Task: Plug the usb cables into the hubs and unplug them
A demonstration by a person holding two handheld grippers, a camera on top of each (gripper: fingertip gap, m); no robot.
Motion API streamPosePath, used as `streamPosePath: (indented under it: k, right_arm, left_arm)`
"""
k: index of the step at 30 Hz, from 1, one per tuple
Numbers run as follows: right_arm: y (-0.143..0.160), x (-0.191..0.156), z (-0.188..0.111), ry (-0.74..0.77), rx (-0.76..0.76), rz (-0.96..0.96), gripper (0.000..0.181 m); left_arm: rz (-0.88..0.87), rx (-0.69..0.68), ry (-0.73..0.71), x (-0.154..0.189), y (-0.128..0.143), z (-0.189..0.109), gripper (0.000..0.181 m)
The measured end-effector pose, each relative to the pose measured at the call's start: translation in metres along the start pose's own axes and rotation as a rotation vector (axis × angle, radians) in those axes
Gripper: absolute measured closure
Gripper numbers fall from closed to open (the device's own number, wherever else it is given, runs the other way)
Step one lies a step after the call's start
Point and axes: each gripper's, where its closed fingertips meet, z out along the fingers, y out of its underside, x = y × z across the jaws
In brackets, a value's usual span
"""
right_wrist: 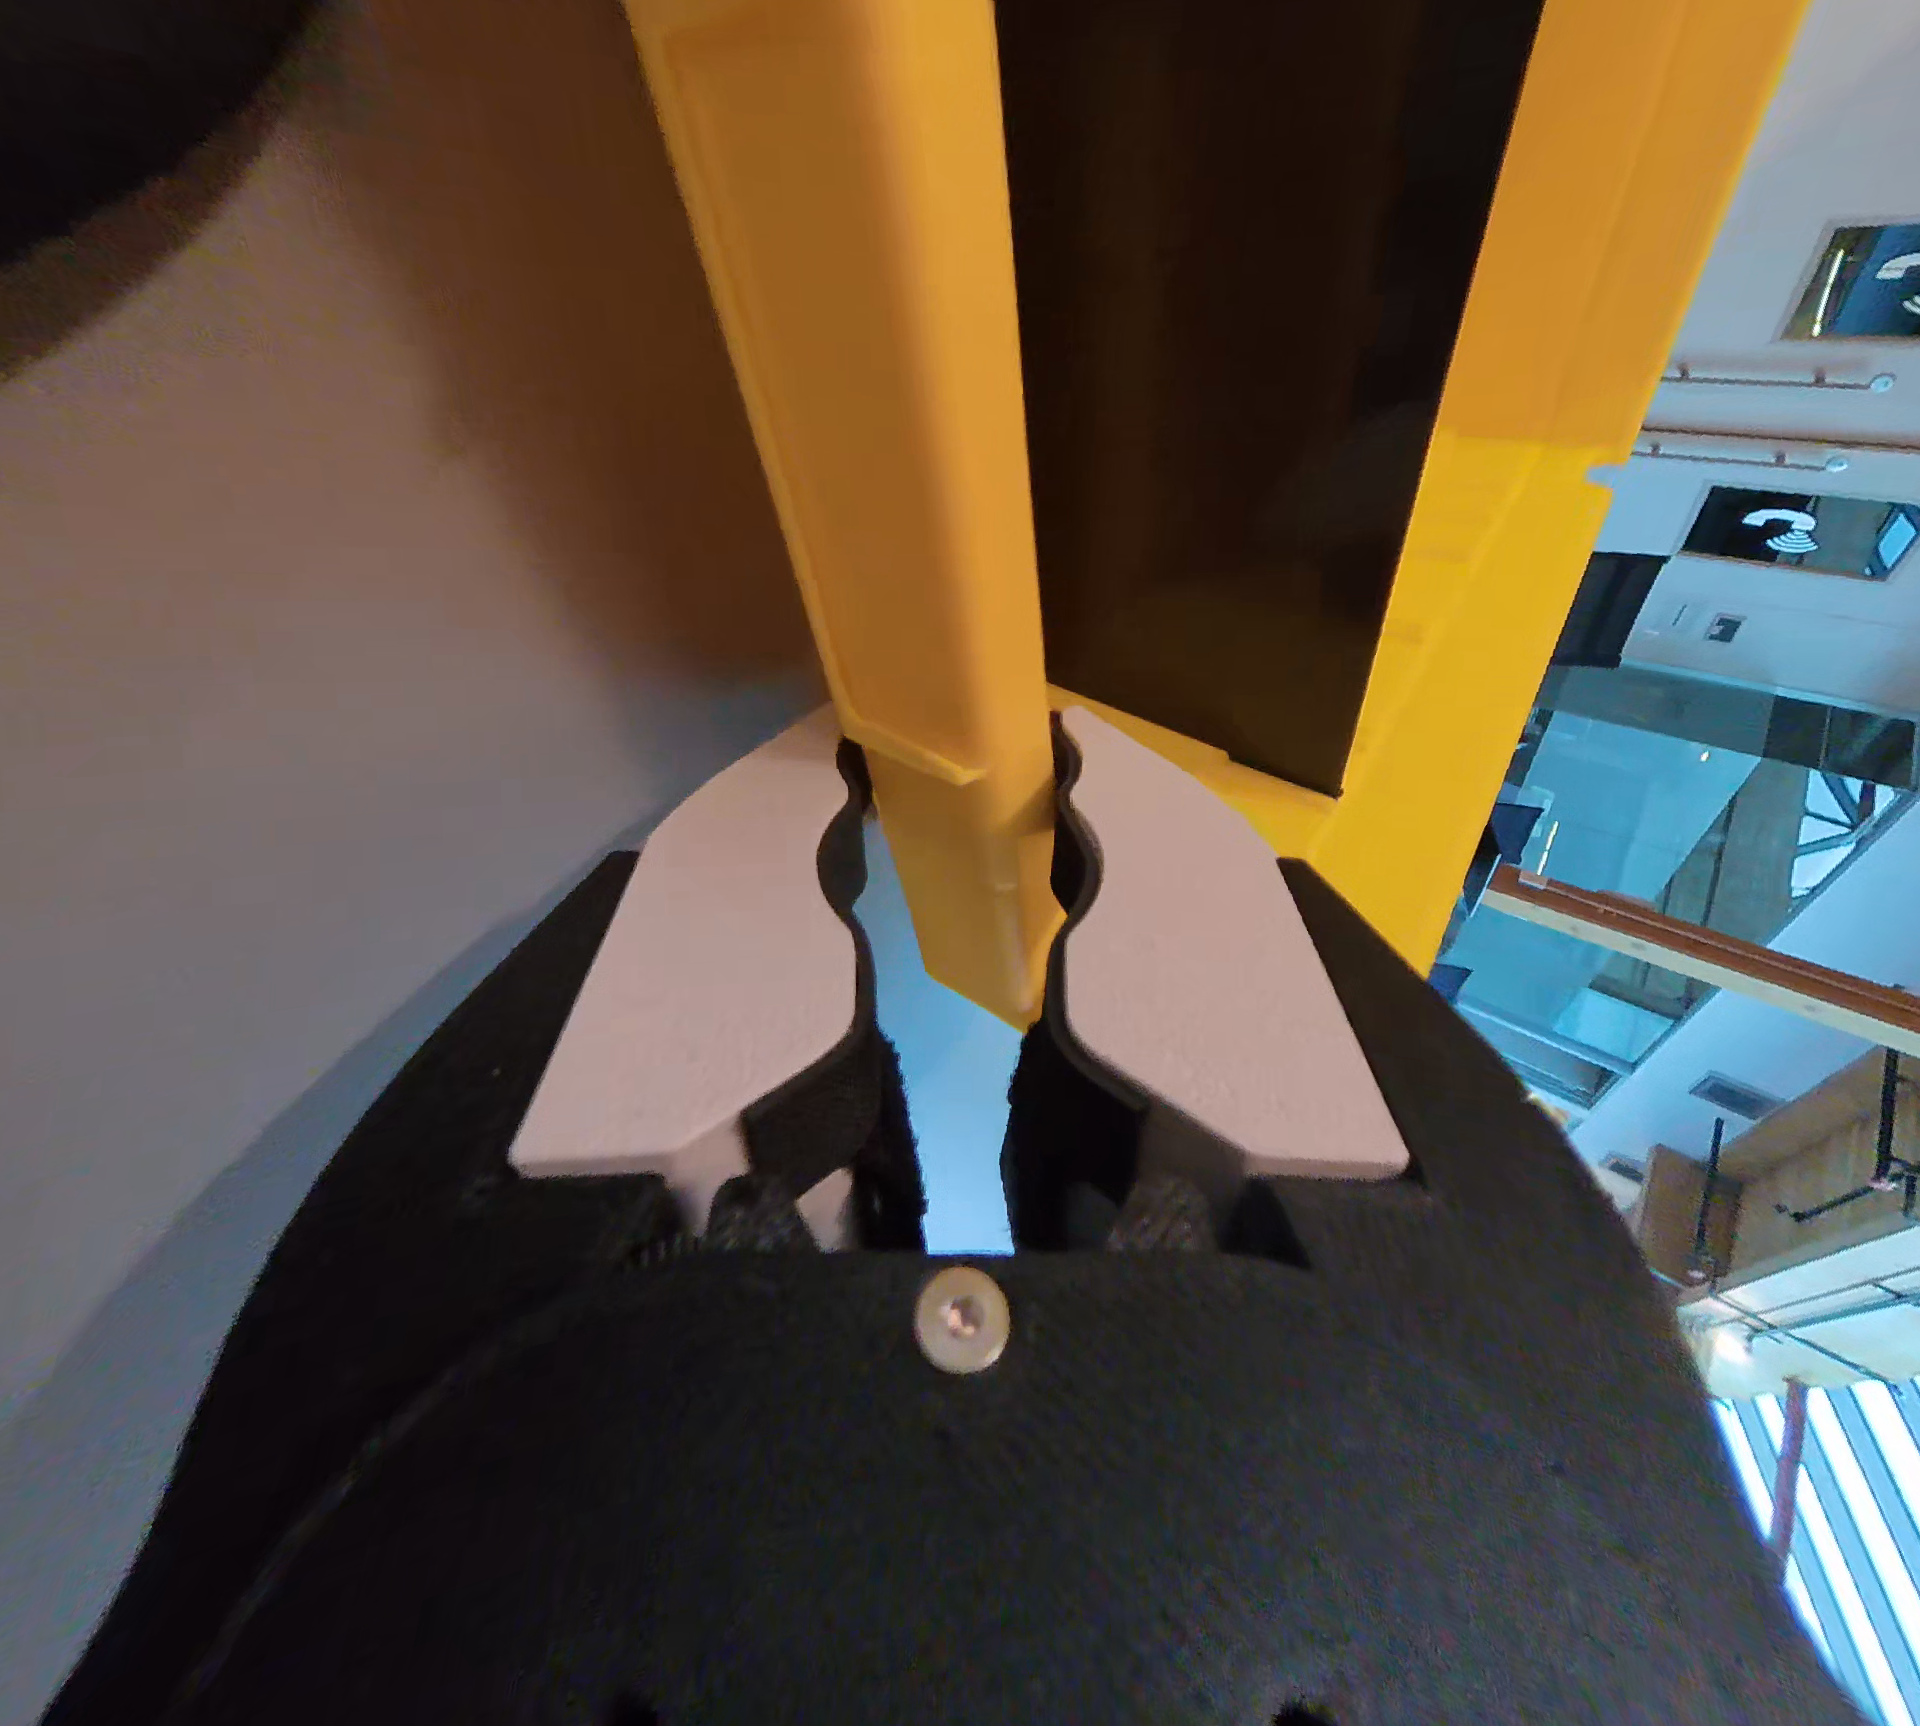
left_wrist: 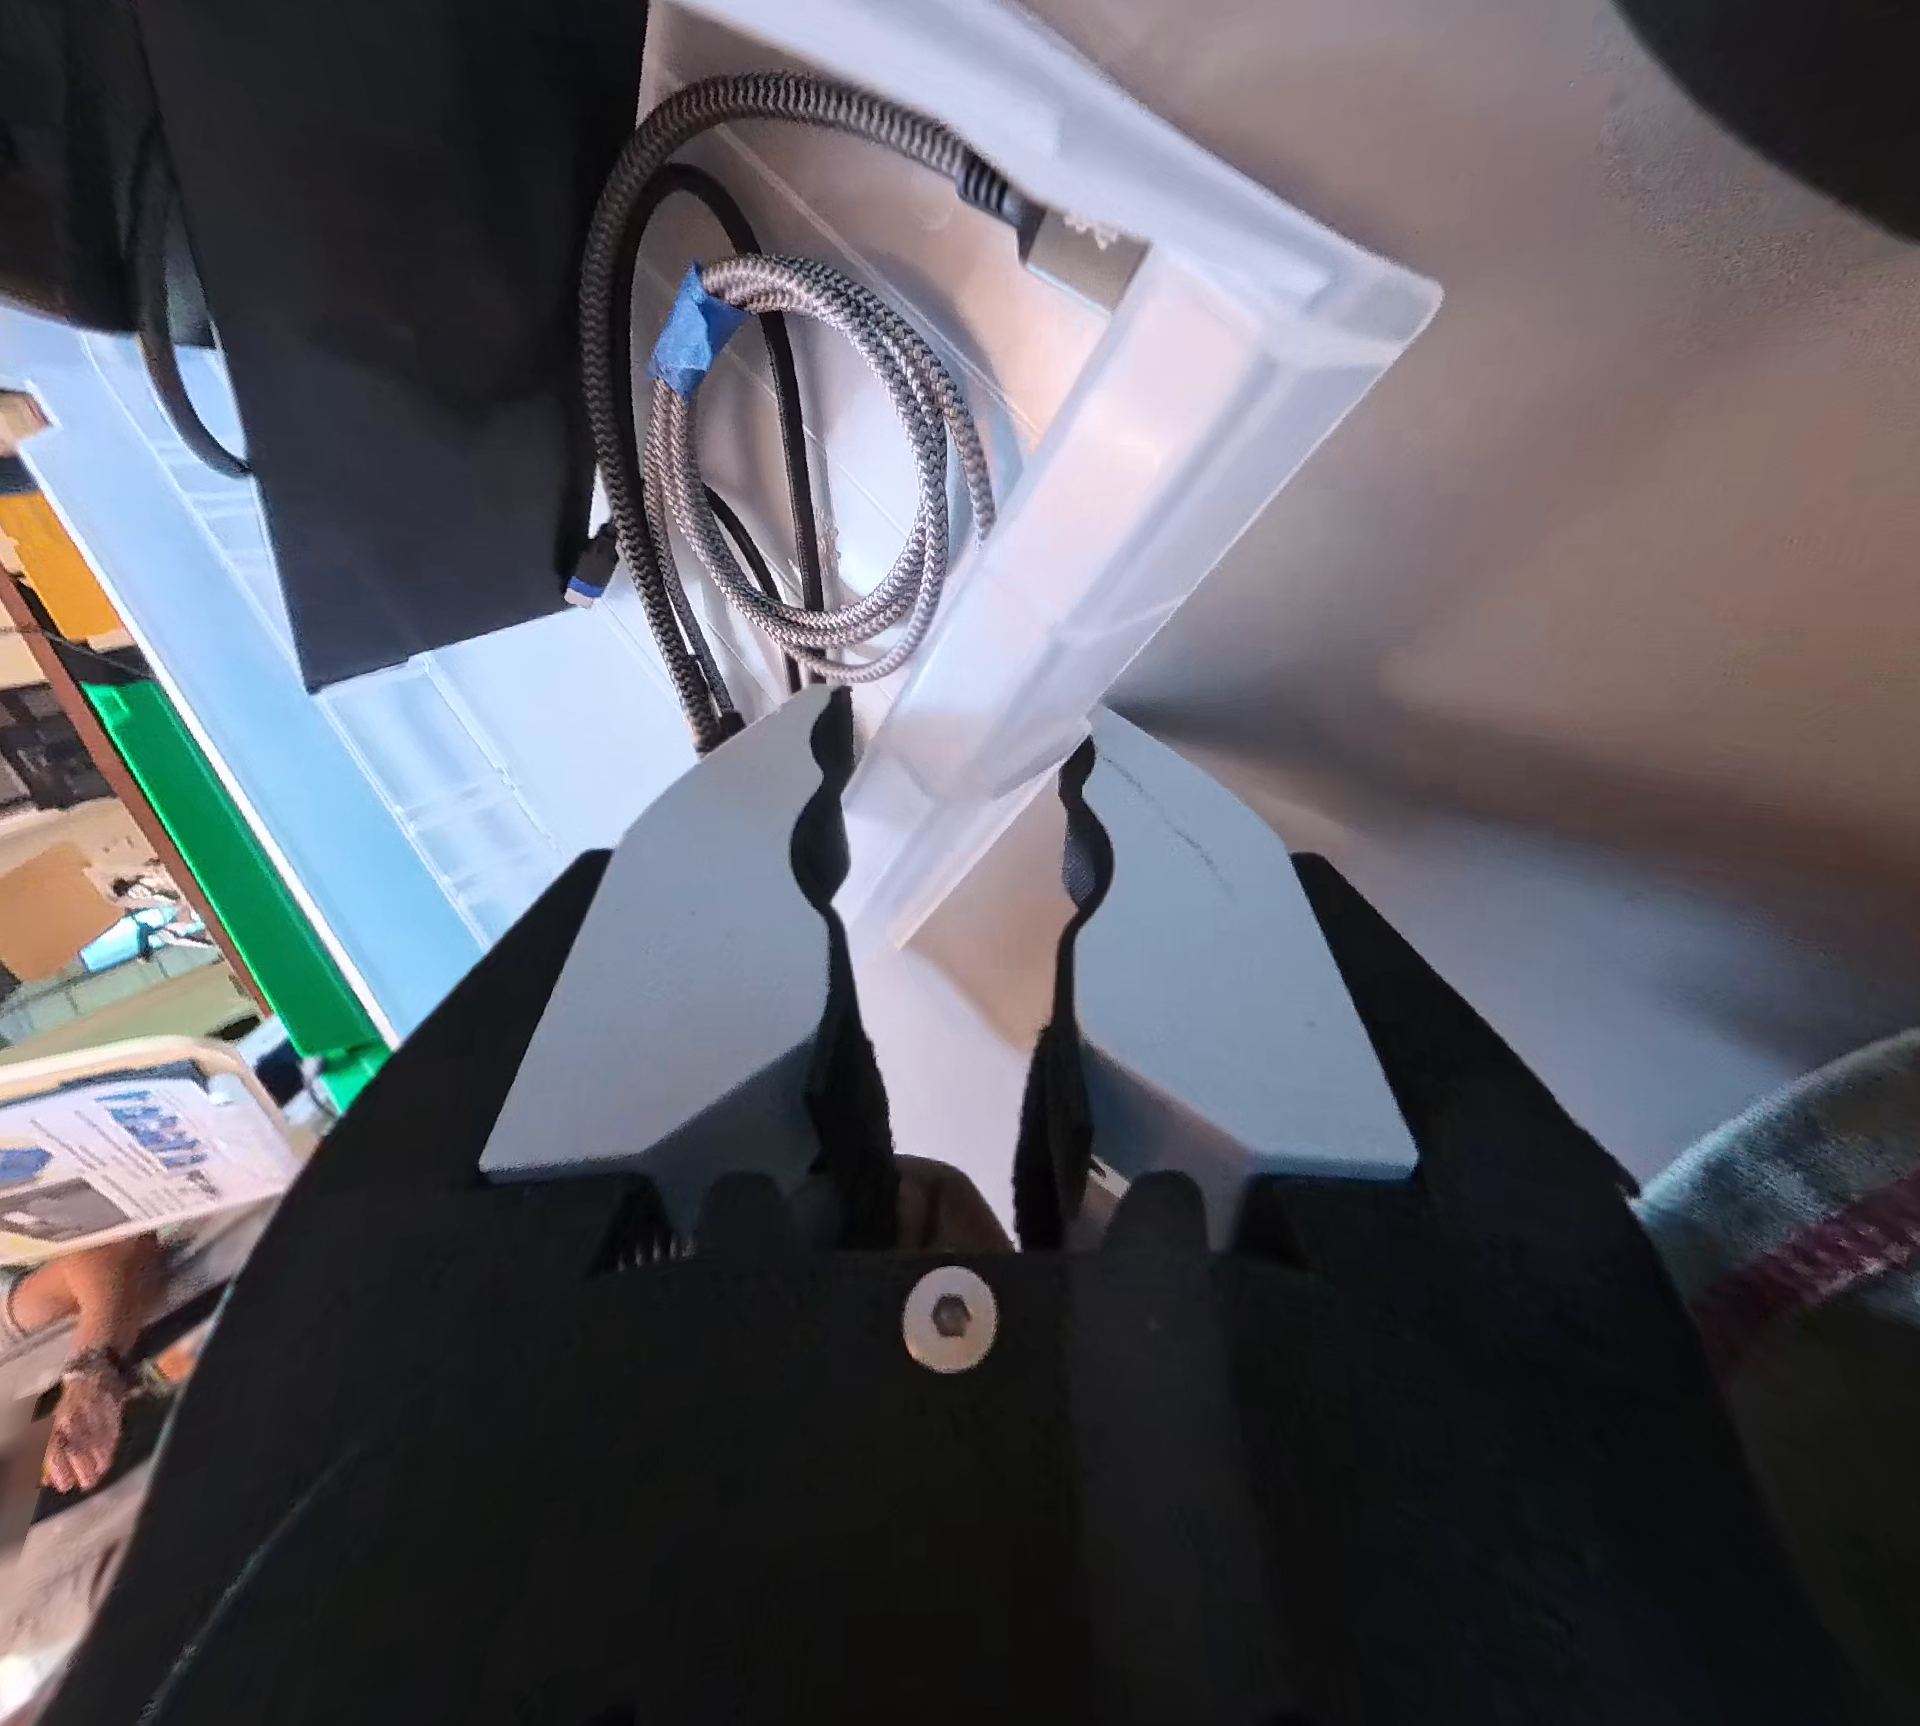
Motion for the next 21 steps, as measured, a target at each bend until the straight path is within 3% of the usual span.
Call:
streamPosePath:
  k: [12, 21]
  right_arm:
    - [0.037, -0.002, -0.005, 0.006, -0.039, 0.022, 0.149]
    - [0.056, -0.006, -0.011, 0.014, -0.056, 0.023, 0.148]
  left_arm:
    - [-0.117, -0.092, 0.045, 0.013, 0.047, -0.012, 0.14]
    - [-0.201, -0.139, 0.061, 0.022, 0.066, -0.021, 0.138]
